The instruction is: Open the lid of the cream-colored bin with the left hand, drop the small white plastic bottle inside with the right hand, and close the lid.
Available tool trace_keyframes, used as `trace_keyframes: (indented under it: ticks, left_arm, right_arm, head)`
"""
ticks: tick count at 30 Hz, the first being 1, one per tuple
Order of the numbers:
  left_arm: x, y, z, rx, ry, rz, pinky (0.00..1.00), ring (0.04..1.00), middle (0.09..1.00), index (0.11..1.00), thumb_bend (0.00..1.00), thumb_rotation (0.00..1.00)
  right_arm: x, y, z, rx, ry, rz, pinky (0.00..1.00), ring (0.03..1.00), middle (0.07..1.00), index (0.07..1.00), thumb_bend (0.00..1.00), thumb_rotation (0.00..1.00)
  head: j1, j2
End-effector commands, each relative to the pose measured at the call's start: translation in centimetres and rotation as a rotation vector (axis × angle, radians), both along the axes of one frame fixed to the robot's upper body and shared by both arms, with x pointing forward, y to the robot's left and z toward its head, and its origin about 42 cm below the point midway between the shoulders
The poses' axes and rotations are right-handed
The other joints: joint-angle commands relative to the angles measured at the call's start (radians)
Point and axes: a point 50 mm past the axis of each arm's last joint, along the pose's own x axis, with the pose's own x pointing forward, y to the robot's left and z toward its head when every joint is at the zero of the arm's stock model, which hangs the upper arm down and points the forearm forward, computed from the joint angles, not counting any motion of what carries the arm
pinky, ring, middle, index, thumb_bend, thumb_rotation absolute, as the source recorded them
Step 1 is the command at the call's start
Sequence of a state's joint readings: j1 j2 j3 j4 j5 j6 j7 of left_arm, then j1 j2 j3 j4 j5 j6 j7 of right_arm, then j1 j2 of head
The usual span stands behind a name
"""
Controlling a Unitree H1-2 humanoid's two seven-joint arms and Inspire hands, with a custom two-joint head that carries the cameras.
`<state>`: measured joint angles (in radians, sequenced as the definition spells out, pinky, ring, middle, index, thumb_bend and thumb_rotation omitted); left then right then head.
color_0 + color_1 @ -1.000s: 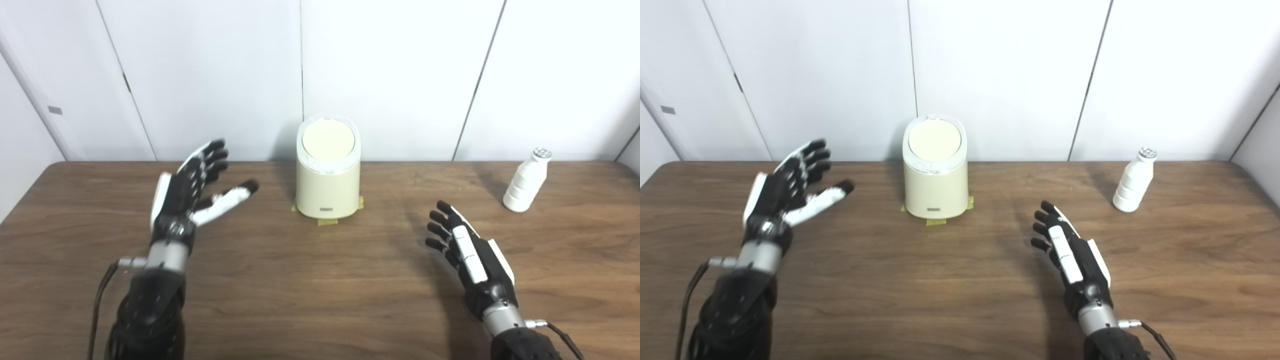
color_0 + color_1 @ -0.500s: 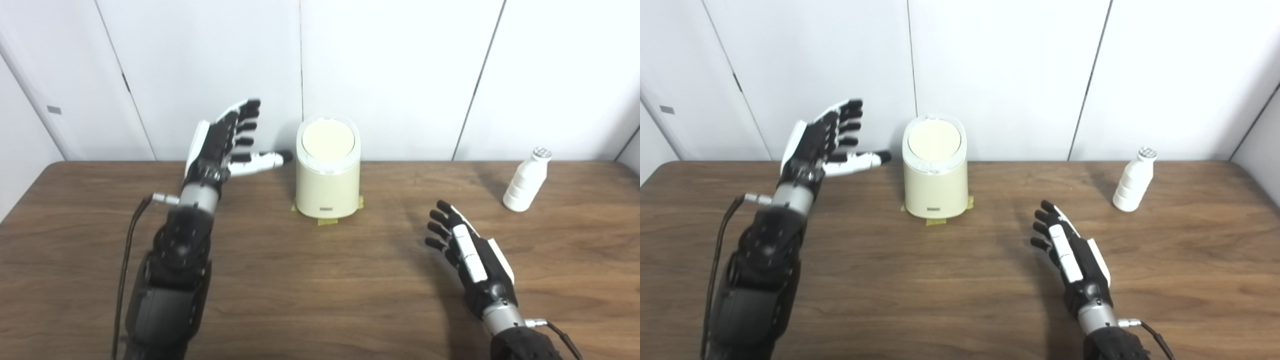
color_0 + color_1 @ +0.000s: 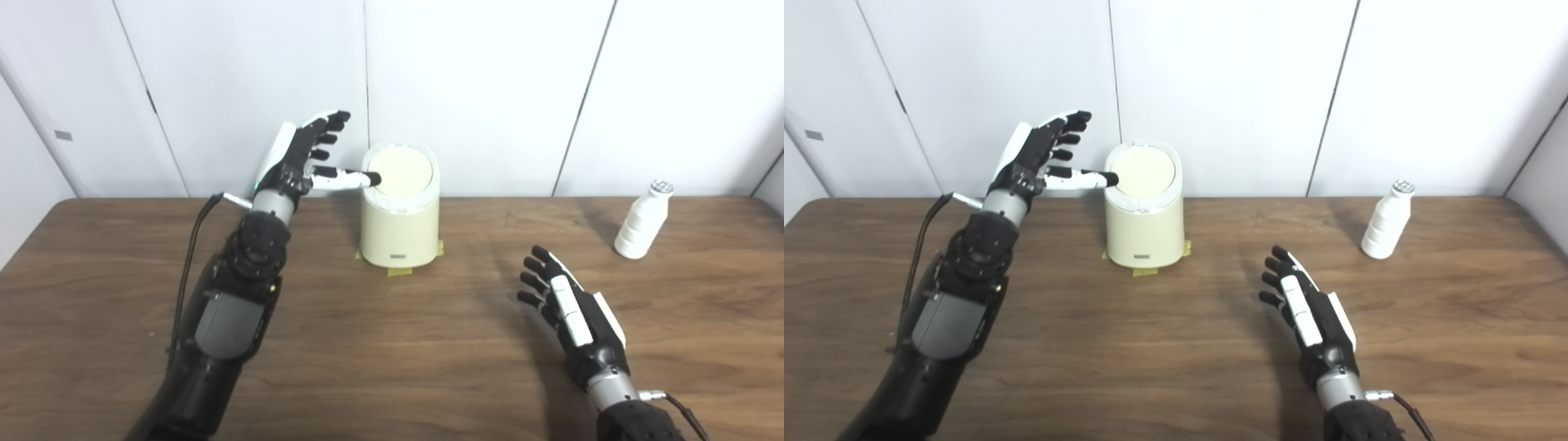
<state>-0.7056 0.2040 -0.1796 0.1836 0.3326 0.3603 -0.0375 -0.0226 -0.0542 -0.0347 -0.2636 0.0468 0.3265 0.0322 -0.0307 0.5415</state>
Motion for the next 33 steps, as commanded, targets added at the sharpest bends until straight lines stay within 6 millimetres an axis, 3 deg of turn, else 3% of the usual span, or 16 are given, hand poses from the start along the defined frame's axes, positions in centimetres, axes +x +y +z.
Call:
trace_keyframes:
  ticks: [1,9,15,21,33]
  left_arm:
    - [1.2,-1.3,4.2,0.047,-0.133,-0.025,0.81,0.878,0.89,0.894,0.86,0.14]
    - [3.5,-3.7,4.6,0.169,-0.154,-0.035,0.78,0.882,0.892,0.886,0.88,0.11]
    - [4.5,-5.2,4.5,0.202,-0.147,-0.056,0.86,0.922,0.918,0.882,0.86,0.1]
    - [5.0,-6.6,4.7,0.215,-0.144,-0.082,0.81,0.91,0.908,0.882,0.86,0.1]
    - [5.4,-7.0,4.3,0.314,-0.169,-0.082,0.76,0.897,0.914,0.884,0.87,0.03]
  right_arm:
    - [0.8,0.3,1.8,-0.011,-0.112,0.012,0.79,0.887,0.904,0.919,0.55,0.88]
    - [1.1,0.6,1.8,0.004,-0.118,0.012,0.81,0.893,0.906,0.917,0.55,0.89]
    - [1.2,0.9,2.0,-0.012,-0.126,0.011,0.8,0.891,0.908,0.921,0.56,0.91]
    - [1.3,0.9,2.0,-0.026,-0.133,0.014,0.8,0.892,0.906,0.91,0.55,0.94]
    - [1.3,0.9,2.6,-0.029,-0.141,0.013,0.79,0.888,0.902,0.899,0.56,0.93]
  head:
    - [-0.001,0.0]
    - [-0.016,-0.003]
    - [-0.024,-0.004]
    - [-0.026,-0.002]
    - [-0.025,0.012]
